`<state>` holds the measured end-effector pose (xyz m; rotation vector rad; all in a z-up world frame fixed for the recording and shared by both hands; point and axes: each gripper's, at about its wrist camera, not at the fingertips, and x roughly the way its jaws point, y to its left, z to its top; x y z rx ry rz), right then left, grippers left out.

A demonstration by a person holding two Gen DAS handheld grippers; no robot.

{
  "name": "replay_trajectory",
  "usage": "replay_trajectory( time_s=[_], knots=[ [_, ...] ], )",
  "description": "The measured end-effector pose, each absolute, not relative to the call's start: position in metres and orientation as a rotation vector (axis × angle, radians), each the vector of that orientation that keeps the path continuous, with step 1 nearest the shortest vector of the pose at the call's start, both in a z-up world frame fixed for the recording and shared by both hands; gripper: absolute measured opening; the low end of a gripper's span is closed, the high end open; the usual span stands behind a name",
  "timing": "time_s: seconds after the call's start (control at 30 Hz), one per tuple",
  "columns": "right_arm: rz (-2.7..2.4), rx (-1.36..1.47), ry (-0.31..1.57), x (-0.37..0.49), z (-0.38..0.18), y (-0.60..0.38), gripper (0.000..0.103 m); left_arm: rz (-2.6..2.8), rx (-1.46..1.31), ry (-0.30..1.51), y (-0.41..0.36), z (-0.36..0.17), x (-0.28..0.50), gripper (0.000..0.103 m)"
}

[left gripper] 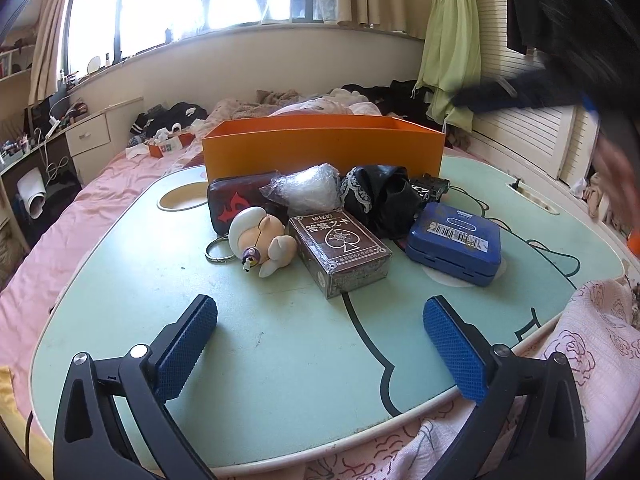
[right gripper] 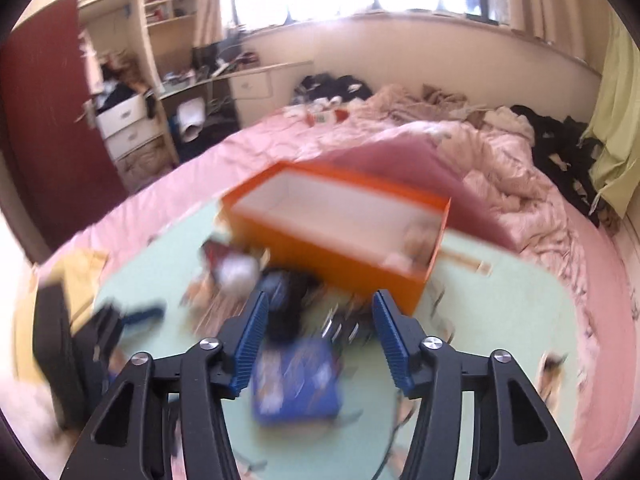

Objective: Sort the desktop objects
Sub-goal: 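Reach the right gripper into the box and grasp the brown fuzzy pompom, then lift the brown pompom out and set it beside the box with right gripper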

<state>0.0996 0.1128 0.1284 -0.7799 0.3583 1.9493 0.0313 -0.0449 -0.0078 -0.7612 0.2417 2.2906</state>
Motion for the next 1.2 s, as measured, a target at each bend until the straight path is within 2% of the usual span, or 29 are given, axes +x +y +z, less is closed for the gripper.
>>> replay_trajectory(
  time_s=[0.13, 0.27, 0.37, 0.6, 0.73, 0.87, 1.07, 1.2],
  knots=[
    [1.799, -0.897, 0.409, 0.084, 0.135, 0.185, 0.054, 2.29, -0.761, 0.241, -0.045, -0.008, 0.032, 0.102],
    [1.665, -1.09, 0.395, 0.062, 0.117, 0.242, 0.049, 2.29, -0.757, 0.239, -0.045, -0.007, 0.032, 0.102],
    [1.534, -1.242, 0.27, 0.044, 0.095, 0.269, 0.04, 2.289, -0.753, 0.235, -0.045, -0.007, 0.032, 0.102],
    [1.331, -1.449, 0.201, 0.044, 0.048, 0.301, 0.021, 2.289, -0.744, 0.228, -0.045, -0.008, 0.031, 0.102],
    [1.316, -1.439, 0.173, 0.048, 0.047, 0.3, 0.012, 2.289, -0.743, 0.228, -0.045, -0.008, 0.031, 0.102],
    [1.38, -1.369, 0.184, 0.051, 0.057, 0.296, 0.01, 2.289, -0.743, 0.228, -0.045, -0.008, 0.03, 0.102],
    [1.578, -1.088, 0.242, 0.066, 0.12, 0.265, 0.01, 2.289, -0.743, 0.227, -0.045, -0.009, 0.03, 0.102],
    [1.818, -0.939, 0.394, 0.079, 0.158, 0.219, 0.01, 2.289, -0.742, 0.228, -0.045, -0.009, 0.03, 0.102]
  ],
)
